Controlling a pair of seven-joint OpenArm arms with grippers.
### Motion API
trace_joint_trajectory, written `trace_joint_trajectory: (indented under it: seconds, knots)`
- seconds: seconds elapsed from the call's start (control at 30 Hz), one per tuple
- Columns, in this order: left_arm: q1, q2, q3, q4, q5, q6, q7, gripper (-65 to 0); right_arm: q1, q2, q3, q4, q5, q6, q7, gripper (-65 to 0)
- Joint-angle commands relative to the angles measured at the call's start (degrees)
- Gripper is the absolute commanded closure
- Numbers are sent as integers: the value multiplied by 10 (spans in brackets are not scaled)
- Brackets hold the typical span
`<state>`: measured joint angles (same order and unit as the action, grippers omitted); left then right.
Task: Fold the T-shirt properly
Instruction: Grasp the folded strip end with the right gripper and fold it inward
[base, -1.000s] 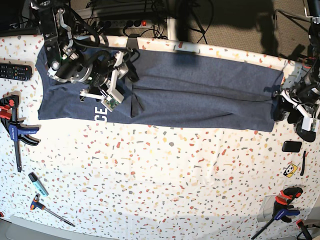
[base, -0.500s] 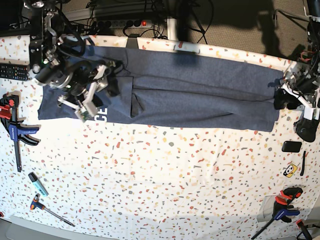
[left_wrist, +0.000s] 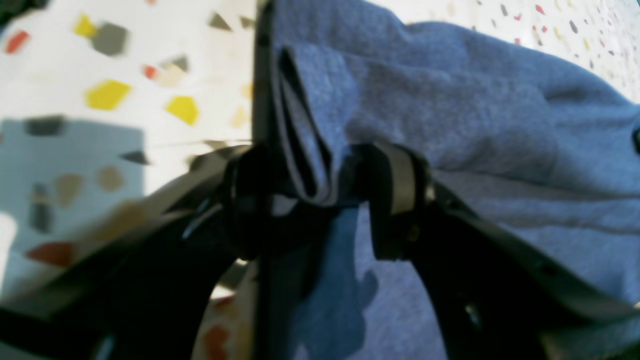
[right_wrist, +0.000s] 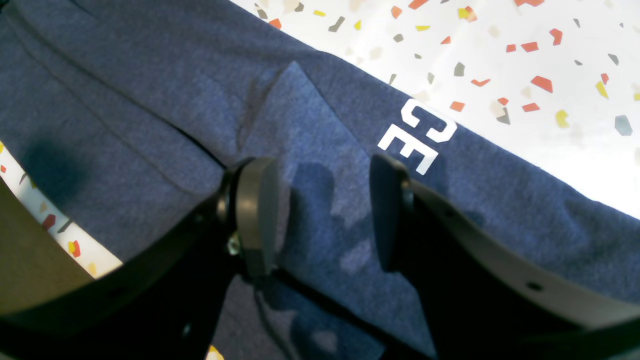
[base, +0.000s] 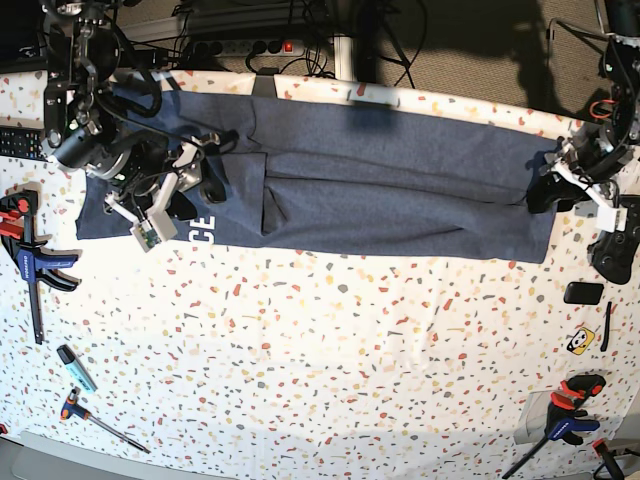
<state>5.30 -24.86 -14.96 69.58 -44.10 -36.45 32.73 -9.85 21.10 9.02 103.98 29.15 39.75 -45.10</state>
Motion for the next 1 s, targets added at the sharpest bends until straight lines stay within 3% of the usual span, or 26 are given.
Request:
trace_joint_trajectory:
  seconds: [0.0, 0.13, 0.2, 0.27, 0.33, 0.53, 0.67, 0.87, 0.97]
  knots:
    - [-7, -6, -3, 8, -9, -5, -8, -311, 6, 6, 4, 12, 13, 3, 9, -298]
    - [-7, 6, -3, 8, -10, -5, -6, -303, 6, 6, 4, 12, 13, 3, 8, -298]
    - [-7, 6, -3, 8, -10, -5, -6, -256, 6, 6, 4, 12, 13, 3, 7, -298]
    - [-7, 6, -3, 8, -10, -5, -5, -151, 6, 6, 4, 12, 13, 3, 7, -298]
    - [-7, 6, -3, 8, -10, -5, 0, 0, 6, 6, 4, 12, 13, 3, 7, -298]
    - [-7, -9, -3, 8, -17, -4, 23, 0, 6, 6, 4, 12, 13, 3, 7, -298]
    - [-7, -42, -4, 10, -27, 49, 22, 0, 6, 6, 4, 12, 13, 3, 7, -298]
    - [-7, -84, -4, 49, 33, 93, 29, 0, 6, 6, 4, 12, 14, 3, 8, -298]
    - [-6, -88, -4, 91, 58, 127, 61, 0, 6, 6, 4, 12, 14, 3, 8, -298]
